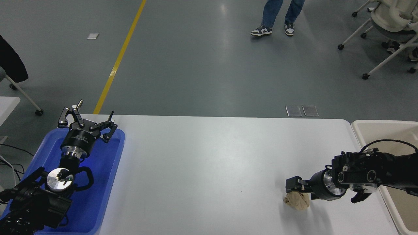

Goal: Pick up paper ball place in dustbin

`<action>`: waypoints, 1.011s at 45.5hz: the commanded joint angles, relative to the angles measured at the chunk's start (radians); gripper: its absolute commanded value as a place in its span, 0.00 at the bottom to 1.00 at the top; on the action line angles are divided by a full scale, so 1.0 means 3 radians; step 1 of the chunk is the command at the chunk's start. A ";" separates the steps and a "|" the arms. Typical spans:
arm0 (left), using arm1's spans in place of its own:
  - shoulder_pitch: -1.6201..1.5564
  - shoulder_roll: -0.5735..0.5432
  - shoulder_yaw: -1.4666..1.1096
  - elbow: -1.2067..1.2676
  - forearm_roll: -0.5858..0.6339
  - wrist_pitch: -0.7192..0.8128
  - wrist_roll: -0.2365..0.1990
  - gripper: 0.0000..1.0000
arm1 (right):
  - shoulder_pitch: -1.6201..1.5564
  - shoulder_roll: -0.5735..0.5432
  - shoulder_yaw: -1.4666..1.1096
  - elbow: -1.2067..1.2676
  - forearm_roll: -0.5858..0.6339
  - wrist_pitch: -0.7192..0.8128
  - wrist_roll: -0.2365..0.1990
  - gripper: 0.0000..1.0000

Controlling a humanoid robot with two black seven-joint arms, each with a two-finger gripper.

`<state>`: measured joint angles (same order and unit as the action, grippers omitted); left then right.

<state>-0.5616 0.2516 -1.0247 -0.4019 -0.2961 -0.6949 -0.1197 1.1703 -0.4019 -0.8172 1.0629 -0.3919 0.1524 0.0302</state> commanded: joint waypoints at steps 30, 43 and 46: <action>0.0000 0.0000 0.0000 0.0000 0.0000 0.0000 0.0000 1.00 | 0.1539 -0.0716 -0.0114 0.0660 0.0038 0.0412 -0.0157 0.00; 0.0000 0.0000 0.0000 0.0000 0.0000 0.0000 0.0000 1.00 | 0.2316 -0.0849 -0.0390 0.0803 0.0033 0.0745 -0.0366 0.00; 0.0000 0.0000 0.0000 0.0000 0.0000 0.0000 0.0000 1.00 | 0.2495 -0.0884 -0.0487 0.0824 0.0033 0.0821 -0.0366 0.00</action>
<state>-0.5614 0.2516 -1.0247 -0.4019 -0.2961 -0.6949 -0.1197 1.7232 -0.6280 -0.8911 1.2747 -0.3815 0.3233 -0.0532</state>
